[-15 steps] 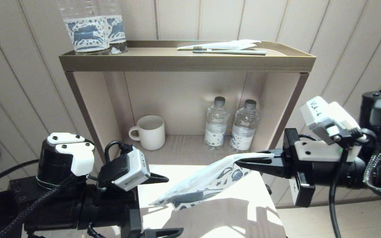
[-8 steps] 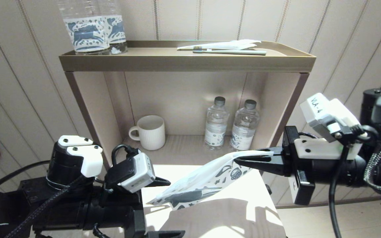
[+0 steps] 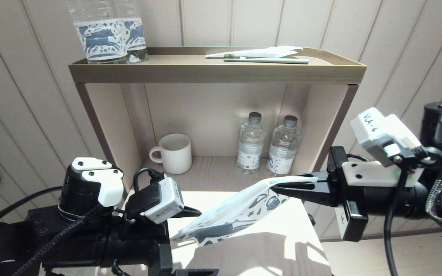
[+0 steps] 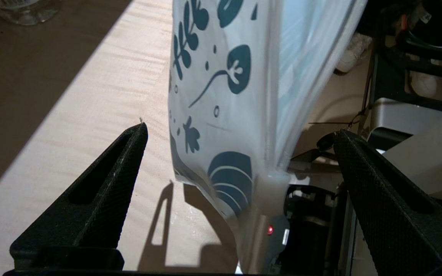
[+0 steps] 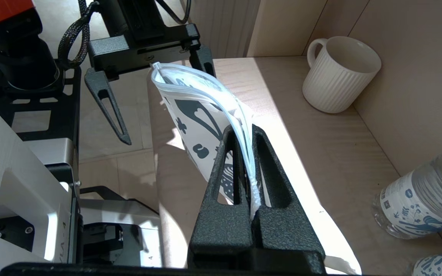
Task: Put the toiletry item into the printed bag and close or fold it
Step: Hand it to the other hand
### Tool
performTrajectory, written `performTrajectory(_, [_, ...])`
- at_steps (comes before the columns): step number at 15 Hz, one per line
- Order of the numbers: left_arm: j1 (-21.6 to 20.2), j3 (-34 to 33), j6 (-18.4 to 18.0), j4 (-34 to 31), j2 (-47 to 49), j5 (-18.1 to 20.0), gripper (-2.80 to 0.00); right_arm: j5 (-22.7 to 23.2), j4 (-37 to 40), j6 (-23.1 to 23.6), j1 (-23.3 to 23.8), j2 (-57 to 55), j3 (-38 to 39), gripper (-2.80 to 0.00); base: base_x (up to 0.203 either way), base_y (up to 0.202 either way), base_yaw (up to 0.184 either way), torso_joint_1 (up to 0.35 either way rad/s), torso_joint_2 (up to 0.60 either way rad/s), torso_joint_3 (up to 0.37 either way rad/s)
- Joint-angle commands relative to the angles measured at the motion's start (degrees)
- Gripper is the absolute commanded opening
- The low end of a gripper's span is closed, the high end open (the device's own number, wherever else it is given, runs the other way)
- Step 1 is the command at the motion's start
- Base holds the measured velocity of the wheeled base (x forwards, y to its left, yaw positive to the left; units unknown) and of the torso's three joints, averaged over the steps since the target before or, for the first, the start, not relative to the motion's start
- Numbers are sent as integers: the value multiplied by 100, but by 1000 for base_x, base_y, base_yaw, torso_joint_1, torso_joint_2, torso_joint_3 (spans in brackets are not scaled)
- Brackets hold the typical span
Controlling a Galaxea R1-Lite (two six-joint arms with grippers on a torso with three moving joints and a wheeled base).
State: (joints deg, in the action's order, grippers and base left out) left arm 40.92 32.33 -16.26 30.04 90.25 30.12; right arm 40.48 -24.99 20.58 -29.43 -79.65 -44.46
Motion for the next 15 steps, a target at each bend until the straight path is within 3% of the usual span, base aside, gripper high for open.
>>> performTrajectory(1, [6, -9, 32, 53, 2, 11, -280, 21, -15, 8, -2, 2, -1, -280, 0, 0, 0, 0, 0, 0])
performTrajectory(15, [22, 16, 39, 64, -131, -136, -280, -27, 15, 16, 7, -109, -8, -280, 0, 0, 0, 0, 0, 0])
